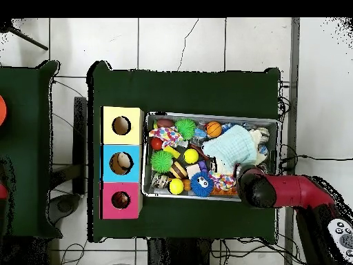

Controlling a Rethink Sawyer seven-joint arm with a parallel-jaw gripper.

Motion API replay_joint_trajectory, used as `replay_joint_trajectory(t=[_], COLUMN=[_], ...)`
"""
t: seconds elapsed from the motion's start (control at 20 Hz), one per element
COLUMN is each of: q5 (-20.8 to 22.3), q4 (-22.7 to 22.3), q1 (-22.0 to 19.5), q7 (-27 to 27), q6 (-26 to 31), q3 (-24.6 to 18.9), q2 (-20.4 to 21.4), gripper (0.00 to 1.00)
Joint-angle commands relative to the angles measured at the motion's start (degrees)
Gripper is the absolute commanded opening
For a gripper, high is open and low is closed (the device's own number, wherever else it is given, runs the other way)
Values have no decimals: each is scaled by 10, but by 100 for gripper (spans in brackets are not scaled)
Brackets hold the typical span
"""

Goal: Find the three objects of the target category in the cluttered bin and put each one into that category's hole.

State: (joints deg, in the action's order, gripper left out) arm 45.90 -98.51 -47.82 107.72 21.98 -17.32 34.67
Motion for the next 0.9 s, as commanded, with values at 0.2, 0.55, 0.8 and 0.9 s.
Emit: replay_joint_trajectory(t=[0.2, 0.55, 0.8, 0.9], q5=[22, -29, -57, -68], q4=[-25, -116, -137, -151], q1=[13, 15, 21, 21], q7=[-20, -22, -14, -10], q6=[17, 44, 56, 56], q3=[21, 14, 5, -1], q2=[24, 152, 188, 189], gripper=[100, 100, 100, 100])
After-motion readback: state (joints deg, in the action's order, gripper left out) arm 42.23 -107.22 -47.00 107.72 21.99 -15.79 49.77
